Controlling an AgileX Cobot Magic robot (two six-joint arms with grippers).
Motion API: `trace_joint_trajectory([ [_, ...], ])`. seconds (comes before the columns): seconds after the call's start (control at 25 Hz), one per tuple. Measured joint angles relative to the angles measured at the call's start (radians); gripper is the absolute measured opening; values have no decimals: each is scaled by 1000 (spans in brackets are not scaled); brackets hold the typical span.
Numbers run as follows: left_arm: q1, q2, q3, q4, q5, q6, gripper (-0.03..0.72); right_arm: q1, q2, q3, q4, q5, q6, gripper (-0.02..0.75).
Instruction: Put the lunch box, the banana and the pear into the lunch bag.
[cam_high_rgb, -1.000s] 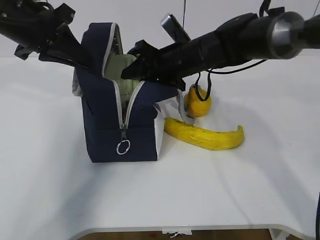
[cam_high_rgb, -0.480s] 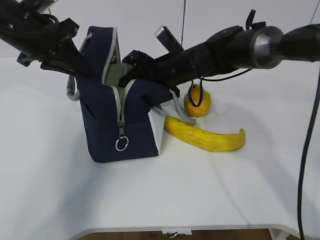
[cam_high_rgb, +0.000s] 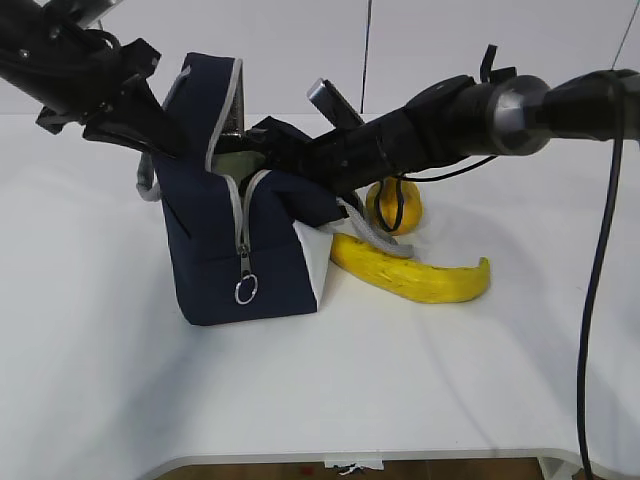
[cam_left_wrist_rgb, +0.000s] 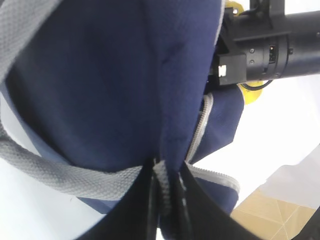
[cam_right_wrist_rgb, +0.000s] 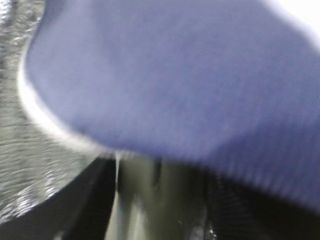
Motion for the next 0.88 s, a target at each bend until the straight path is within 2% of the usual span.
trace_joint_trajectory([
  [0.32,0,0,0,0,2,0,14,-2,1,-4,0,22,2,449],
  [0.6,0,0,0,8,15,2,14,-52,1,-74,-36,150,4,496],
  [0.72,0,0,0,10,19,2,14,-68,1,-145,-98,229,25,498],
  [0.88,0,0,0,11,21,2,14,-68,1,-270,-249,365,89,498],
])
